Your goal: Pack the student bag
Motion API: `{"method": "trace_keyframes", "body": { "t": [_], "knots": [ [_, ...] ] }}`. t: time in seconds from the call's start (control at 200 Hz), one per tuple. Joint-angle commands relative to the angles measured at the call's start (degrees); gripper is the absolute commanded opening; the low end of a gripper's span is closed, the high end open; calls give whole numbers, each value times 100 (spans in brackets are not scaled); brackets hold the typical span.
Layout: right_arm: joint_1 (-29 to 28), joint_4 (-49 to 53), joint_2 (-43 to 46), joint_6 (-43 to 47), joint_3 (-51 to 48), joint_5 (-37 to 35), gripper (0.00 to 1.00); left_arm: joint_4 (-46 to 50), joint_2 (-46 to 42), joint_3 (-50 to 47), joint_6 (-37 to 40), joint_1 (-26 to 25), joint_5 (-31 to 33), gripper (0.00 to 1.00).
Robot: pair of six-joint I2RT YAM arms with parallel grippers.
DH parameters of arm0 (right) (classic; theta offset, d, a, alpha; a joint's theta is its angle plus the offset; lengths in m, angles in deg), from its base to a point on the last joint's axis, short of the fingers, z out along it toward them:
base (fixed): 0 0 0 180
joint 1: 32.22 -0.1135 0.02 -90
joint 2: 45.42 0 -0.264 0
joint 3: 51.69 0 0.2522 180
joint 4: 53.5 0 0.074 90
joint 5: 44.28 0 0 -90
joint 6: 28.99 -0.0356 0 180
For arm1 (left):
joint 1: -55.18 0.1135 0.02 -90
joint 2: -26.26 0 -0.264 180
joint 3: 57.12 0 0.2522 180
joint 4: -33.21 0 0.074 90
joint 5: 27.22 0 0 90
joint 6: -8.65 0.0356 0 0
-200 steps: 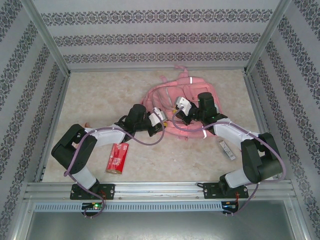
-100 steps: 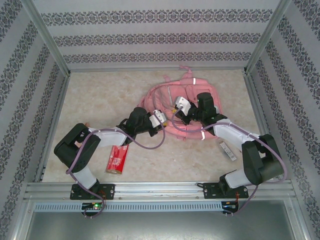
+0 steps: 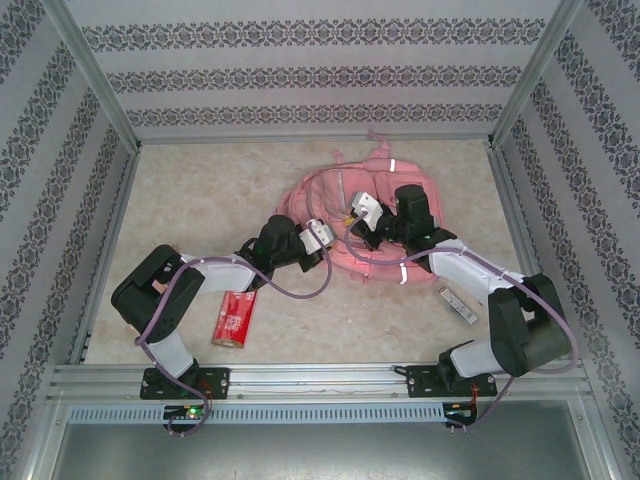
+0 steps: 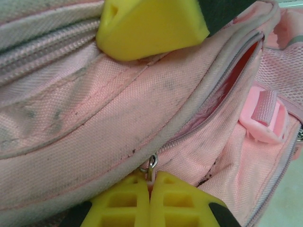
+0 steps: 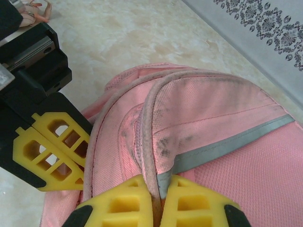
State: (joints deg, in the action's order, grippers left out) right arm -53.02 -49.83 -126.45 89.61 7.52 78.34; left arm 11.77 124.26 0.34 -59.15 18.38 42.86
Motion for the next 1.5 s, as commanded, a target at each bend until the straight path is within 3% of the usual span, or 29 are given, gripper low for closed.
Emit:
{"method": "trace_keyframes", "body": {
  "t": [0.0,0.15,0.39,0.595,0.869,0.954,1.084,1.224,1.494],
  "knots": [
    [-153,-553,444,-21,117,772,0,-7,-67,-68,210,-56,230,0],
    [-153,174,565,843,104,587,0,212,-372,-71,-103,84,335,0],
    [-214,1640,767,2792,121,-379,0,901,-826,7,-495,896,-337,0],
    [-295,1889,663,3180,196,-481,0,1645,-991,122,103,1410,-592,0],
    [-530,2062,520,3666,66,-436,0,2387,-914,335,476,1520,-606,0],
    [-582,1633,561,3288,-97,-379,41,2680,-861,445,317,1519,-1123,0],
    [-713,1171,684,2437,-210,134,65,2172,-991,218,-222,1414,-1400,0],
    [-1153,1108,578,2214,-196,-296,74,1708,-1125,42,-715,1377,-1496,0],
    [-1724,673,-60,1897,-115,-2332,81,1249,-1255,-195,-999,1306,-1337,0]
  ]
}}
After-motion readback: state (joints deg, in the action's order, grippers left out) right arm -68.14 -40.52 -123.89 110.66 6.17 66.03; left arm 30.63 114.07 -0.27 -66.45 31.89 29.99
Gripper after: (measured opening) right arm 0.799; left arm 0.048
